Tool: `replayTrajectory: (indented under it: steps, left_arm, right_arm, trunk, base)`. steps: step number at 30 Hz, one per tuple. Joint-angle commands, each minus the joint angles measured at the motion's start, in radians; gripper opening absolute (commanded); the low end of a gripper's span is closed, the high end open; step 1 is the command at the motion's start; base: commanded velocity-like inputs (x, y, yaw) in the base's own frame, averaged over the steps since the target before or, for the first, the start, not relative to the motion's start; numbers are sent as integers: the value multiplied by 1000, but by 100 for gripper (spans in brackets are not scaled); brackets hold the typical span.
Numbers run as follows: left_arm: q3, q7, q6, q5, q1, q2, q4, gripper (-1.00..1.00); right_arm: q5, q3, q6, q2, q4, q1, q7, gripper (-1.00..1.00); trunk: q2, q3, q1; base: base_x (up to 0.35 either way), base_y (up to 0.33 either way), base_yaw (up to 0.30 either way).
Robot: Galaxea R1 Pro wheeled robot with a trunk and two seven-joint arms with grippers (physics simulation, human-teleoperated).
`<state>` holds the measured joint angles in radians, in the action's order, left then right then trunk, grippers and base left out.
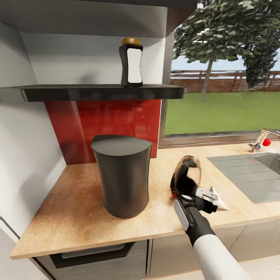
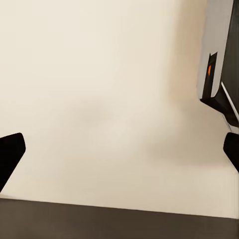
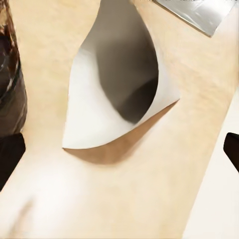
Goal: Set up a coffee station on the kitchen countertop: keep the coffee maker on the countertop, move the bottle of coffee from the kitchen shelf to the counter next to the coffee maker, place a paper coffee filter on top of the coffee maker, put the saucer next to the coffee maker with the coffee cup on the saucer, and place the electric kettle next to the coffee maker.
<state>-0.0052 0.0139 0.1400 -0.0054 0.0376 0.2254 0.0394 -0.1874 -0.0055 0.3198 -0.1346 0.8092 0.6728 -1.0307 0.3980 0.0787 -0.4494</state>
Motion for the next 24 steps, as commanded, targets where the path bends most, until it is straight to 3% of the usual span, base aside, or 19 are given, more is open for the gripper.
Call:
replayTrajectory:
  steps: [1, 13, 24]
  left_arm:
    - [0, 1, 6, -1, -1, 0, 2, 100]
    - [0, 1, 6, -1, -1, 0, 2, 100]
    - [0, 1, 7, -1, -1, -1, 2, 100]
  right_arm:
    - [-1, -1, 10, 0, 1, 1, -3, 100]
    - [-2, -1, 10, 0, -13, 1, -3, 100]
    - [-2, -1, 9, 1, -19, 1, -3, 100]
  trunk:
    - [2, 2, -1]
    - [2, 2, -1]
    - [2, 2, -1]
  base:
    - [0, -197, 0]
    - [0, -32, 0]
    - [104, -46, 0]
